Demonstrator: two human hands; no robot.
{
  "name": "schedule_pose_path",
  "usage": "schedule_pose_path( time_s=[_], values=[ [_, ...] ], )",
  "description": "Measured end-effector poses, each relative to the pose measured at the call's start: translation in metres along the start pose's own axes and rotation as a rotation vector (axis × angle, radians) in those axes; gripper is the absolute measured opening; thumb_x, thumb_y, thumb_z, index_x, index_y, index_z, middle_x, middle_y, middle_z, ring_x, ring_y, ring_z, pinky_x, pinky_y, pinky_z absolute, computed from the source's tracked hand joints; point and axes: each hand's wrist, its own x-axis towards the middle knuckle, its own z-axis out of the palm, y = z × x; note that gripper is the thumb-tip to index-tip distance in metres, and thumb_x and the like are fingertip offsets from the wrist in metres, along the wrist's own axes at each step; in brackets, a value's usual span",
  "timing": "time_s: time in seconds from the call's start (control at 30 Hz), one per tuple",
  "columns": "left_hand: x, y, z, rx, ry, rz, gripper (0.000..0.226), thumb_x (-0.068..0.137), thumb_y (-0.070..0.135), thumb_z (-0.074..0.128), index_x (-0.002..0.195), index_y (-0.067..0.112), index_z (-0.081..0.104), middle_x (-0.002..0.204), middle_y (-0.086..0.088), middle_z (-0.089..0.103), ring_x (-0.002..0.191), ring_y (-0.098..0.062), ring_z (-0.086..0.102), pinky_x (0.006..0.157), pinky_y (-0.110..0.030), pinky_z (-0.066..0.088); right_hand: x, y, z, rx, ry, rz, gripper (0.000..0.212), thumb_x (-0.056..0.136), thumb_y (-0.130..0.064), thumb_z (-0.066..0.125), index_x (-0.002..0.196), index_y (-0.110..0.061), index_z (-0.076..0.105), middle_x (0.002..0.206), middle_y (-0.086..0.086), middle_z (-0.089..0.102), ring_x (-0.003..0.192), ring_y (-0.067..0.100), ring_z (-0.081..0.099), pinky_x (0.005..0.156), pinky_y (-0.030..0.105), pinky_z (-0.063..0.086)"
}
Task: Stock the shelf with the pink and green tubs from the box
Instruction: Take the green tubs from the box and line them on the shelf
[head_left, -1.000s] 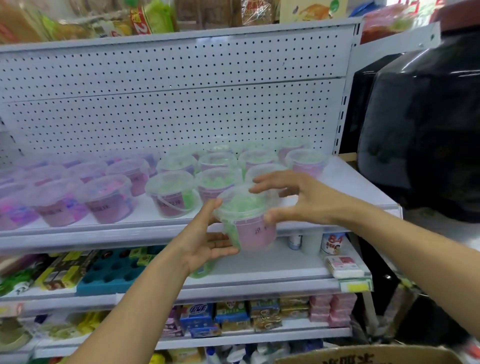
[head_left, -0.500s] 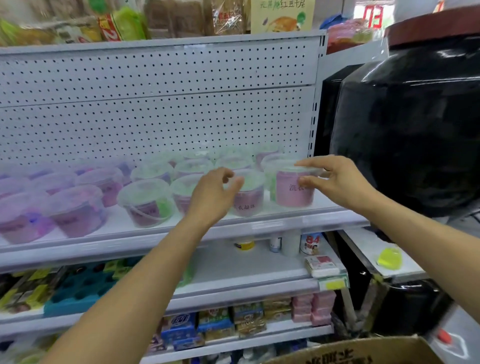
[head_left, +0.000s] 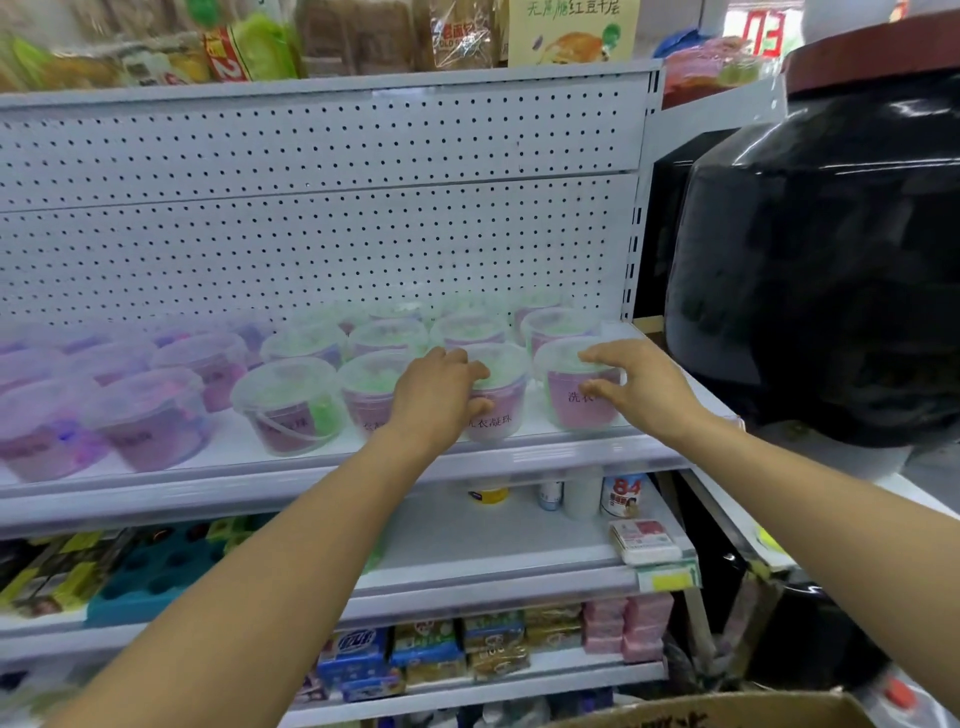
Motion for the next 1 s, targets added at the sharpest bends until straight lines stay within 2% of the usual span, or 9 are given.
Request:
schedule_pose_path(
  time_s=[0.17, 0.27, 0.43, 0.57, 0.67, 0.73, 0.8, 0.87, 1.0],
  values=[
    [0.001, -0.001, 0.002, -0.022, -0.013, 0.006, 0.049, 0.088, 0.054, 0.055, 0.129, 0.026, 0.057, 0.12, 0.001, 0.057, 0.112, -0.022, 0.048, 0.079, -0.034, 0.041, 0.002, 0.004, 0.007, -0.062, -0.086, 0.021, 0.048, 0.082, -0.034, 0.072, 0.128, -0.023, 0.061, 0.135, -0.003, 0.056, 0.123, 0.016, 0.05, 0.097, 0.035, 0.044],
    [0.006, -0.006, 0.0, -0.024, -0.029, 0.026, 0.05, 0.087, 0.064, 0.047, 0.118, 0.028, 0.063, 0.111, 0.002, 0.059, 0.106, -0.02, 0.05, 0.079, -0.035, 0.043, 0.0, 0.005, 0.004, -0.233, -0.091, -0.018, 0.053, 0.081, -0.063, 0.058, 0.123, -0.032, 0.062, 0.13, -0.013, 0.057, 0.123, 0.014, 0.048, 0.093, 0.038, 0.044],
    [0.047, -0.031, -0.011, -0.254, -0.036, 0.04, 0.051, 0.091, 0.063, 0.041, 0.063, 0.022, 0.054, 0.066, 0.001, 0.056, 0.068, -0.022, 0.055, 0.063, -0.036, 0.044, 0.039, -0.001, -0.007, -0.292, 0.096, -0.181, 0.054, 0.091, -0.067, 0.023, 0.071, -0.037, 0.063, 0.081, -0.015, 0.062, 0.082, 0.016, 0.052, 0.071, 0.032, 0.031],
    [0.107, -0.067, -0.001, -0.363, -0.01, -0.085, 0.048, 0.097, 0.054, 0.035, 0.103, 0.018, 0.067, 0.111, -0.004, 0.065, 0.102, -0.023, 0.059, 0.086, -0.037, 0.046, 0.105, 0.005, -0.007, -0.116, 0.069, -0.017, 0.058, 0.095, -0.064, 0.023, 0.059, -0.019, 0.028, 0.057, -0.006, 0.034, 0.053, 0.015, 0.034, 0.055, 0.031, 0.028],
    [0.141, -0.088, 0.015, -0.313, -0.12, -0.145, 0.054, 0.1, 0.052, 0.026, 0.114, 0.014, 0.061, 0.115, -0.009, 0.061, 0.105, -0.027, 0.055, 0.083, -0.035, 0.04, 0.145, 0.015, 0.001, 0.01, -0.12, 0.146, 0.062, 0.09, -0.07, 0.021, 0.064, -0.018, 0.041, 0.065, -0.002, 0.045, 0.065, 0.02, 0.046, 0.062, 0.034, 0.033],
    [0.155, -0.097, 0.025, -0.291, -0.175, -0.175, 0.054, 0.101, 0.05, 0.022, 0.103, 0.011, 0.059, 0.101, -0.009, 0.06, 0.095, -0.027, 0.056, 0.08, -0.036, 0.04, 0.161, 0.018, 0.008, 0.096, -0.219, 0.234, 0.072, 0.089, -0.071, 0.019, 0.103, -0.017, 0.065, 0.106, 0.004, 0.063, 0.103, 0.026, 0.057, 0.088, 0.037, 0.041],
    [0.165, -0.102, 0.033, -0.27, -0.2, -0.195, 0.059, 0.102, 0.048, 0.019, 0.09, 0.005, 0.057, 0.086, -0.008, 0.058, 0.086, -0.029, 0.056, 0.078, -0.037, 0.042, 0.174, 0.017, 0.018, 0.082, -0.282, 0.284, 0.079, 0.089, -0.071, 0.017, 0.141, -0.019, 0.046, 0.147, 0.004, 0.044, 0.135, 0.026, 0.039, 0.111, 0.04, 0.027],
    [0.172, -0.103, 0.04, -0.268, -0.226, -0.207, 0.057, 0.102, 0.047, 0.017, 0.076, 0.008, 0.048, 0.077, -0.006, 0.052, 0.08, -0.028, 0.052, 0.075, -0.036, 0.04, 0.186, 0.016, 0.029, 0.034, -0.333, 0.329, 0.081, 0.09, -0.07, 0.015, 0.147, -0.017, 0.035, 0.154, 0.007, 0.033, 0.14, 0.028, 0.031, 0.114, 0.041, 0.021],
    [0.181, -0.097, 0.047, -0.414, -0.258, -0.253, 0.045, 0.101, 0.051, 0.017, 0.088, 0.015, 0.04, 0.086, -0.007, 0.045, 0.079, -0.022, 0.042, 0.063, -0.028, 0.032, 0.199, 0.013, 0.042, 0.058, -0.379, 0.419, 0.085, 0.088, -0.072, 0.015, 0.144, -0.013, 0.041, 0.152, 0.012, 0.035, 0.139, 0.031, 0.033, 0.113, 0.043, 0.021]
  ],
)
